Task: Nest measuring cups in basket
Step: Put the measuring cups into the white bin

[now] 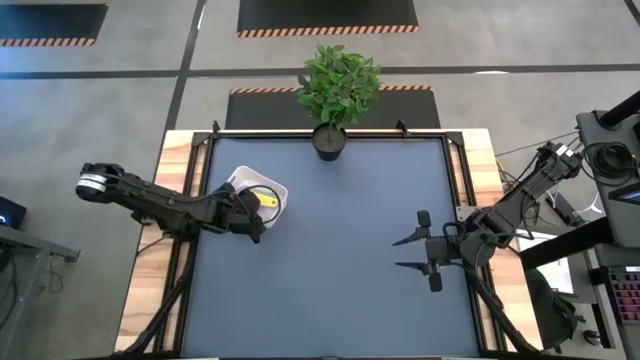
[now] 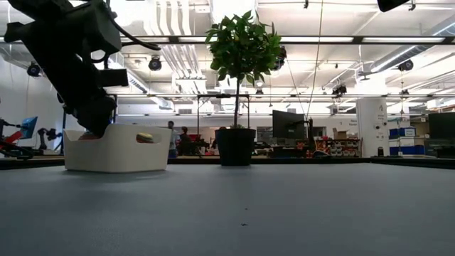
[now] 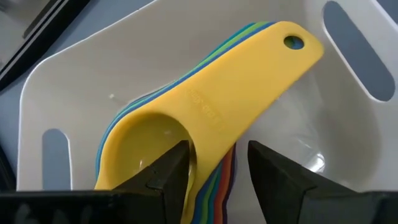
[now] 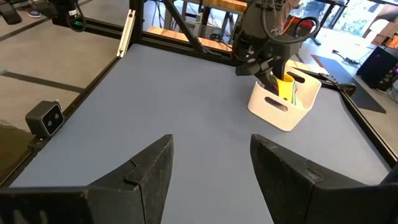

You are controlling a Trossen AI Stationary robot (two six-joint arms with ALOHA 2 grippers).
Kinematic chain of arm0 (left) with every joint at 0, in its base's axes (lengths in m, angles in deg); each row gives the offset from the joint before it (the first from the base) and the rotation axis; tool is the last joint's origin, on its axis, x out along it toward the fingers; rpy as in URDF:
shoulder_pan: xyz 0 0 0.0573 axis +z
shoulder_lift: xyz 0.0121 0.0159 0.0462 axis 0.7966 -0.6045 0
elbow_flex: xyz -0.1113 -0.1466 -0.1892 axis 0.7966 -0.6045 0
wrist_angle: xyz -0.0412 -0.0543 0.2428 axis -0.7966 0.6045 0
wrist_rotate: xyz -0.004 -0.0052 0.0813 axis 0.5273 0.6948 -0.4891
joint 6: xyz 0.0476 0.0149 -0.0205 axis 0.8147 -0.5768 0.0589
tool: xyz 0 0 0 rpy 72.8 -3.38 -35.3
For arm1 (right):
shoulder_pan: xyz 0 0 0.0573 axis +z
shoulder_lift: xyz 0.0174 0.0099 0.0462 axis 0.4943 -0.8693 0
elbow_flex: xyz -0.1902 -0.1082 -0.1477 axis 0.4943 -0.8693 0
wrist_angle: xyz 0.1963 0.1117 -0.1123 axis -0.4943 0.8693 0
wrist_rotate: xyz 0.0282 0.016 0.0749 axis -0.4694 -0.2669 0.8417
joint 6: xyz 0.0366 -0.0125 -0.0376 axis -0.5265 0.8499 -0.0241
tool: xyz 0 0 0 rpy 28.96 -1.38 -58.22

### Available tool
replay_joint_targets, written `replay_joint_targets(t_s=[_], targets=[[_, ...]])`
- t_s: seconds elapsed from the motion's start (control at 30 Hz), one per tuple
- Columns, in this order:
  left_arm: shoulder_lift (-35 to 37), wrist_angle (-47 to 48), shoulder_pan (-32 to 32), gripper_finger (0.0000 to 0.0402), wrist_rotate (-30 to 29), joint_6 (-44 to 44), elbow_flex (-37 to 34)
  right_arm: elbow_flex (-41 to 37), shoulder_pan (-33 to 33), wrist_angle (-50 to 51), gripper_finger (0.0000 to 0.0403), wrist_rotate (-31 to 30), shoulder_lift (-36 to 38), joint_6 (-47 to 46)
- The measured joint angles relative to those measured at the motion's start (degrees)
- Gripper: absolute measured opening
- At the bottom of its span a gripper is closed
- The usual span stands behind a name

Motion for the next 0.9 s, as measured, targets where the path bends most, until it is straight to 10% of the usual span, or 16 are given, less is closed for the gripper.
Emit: replay_joint_targets(t_s=[0.9], targets=[[0.1, 0.0, 0.0, 0.0165, 2.2, 0.2, 0.9, 0.0, 0.0, 0.0, 0.0203, 0.0, 0.0, 0.0]])
